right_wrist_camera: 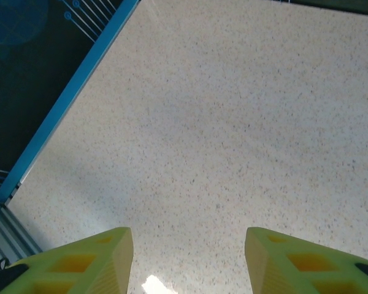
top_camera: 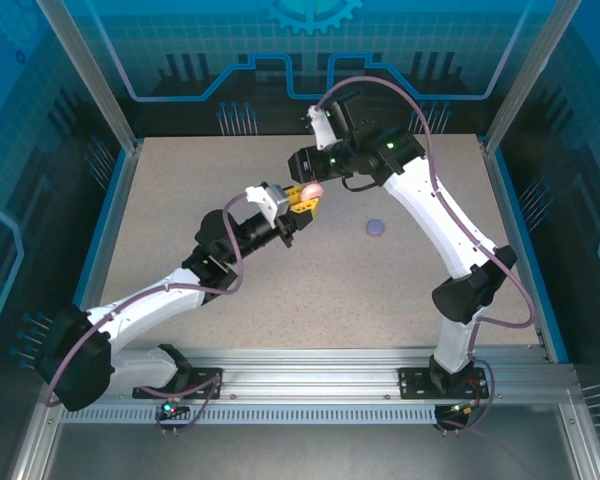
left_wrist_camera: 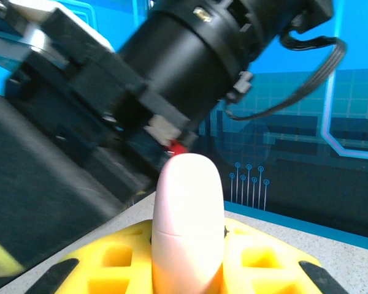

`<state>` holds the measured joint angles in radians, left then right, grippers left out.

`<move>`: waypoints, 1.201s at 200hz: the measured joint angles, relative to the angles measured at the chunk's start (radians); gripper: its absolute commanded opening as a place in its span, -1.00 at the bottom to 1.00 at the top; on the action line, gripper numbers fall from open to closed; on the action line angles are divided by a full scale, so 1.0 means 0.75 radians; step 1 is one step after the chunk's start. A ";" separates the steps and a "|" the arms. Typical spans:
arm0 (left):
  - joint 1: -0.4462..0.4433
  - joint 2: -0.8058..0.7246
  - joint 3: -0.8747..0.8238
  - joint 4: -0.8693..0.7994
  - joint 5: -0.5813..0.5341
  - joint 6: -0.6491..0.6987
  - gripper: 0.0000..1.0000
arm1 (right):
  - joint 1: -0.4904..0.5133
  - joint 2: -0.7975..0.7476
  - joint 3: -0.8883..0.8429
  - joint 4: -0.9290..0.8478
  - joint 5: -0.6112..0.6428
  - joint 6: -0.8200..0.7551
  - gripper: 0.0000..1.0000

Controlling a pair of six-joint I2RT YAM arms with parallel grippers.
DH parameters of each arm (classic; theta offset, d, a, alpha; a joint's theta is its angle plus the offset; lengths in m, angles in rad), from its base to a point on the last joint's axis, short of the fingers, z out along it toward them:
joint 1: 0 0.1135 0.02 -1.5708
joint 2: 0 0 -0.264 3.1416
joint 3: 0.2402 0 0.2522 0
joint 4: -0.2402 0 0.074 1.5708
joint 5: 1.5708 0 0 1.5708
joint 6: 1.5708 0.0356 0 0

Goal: Insert the wireless bluetooth earbuds into the charging case

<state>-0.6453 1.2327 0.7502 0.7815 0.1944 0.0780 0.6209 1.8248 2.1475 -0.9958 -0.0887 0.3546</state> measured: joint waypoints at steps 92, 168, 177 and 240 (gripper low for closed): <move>-0.009 0.039 0.000 -0.019 -0.009 -0.002 -1.00 | -0.087 -0.426 -0.461 0.135 0.128 0.112 0.18; -0.008 0.042 -0.111 -0.028 -0.084 -0.105 -1.00 | -0.212 -0.662 -1.033 0.280 0.321 0.268 0.20; -0.008 0.046 -0.134 -0.030 -0.093 -0.125 -1.00 | -0.212 -0.697 -1.104 0.299 0.332 0.279 0.20; -0.008 0.121 -0.264 -0.088 -0.180 -0.309 -1.00 | -0.212 -0.812 -1.424 0.393 0.360 0.338 0.20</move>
<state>-0.6510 1.3231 0.5522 0.7155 0.0593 -0.1539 0.4618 1.2160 1.0798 -0.7010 0.1810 0.6083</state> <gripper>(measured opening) 0.213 0.599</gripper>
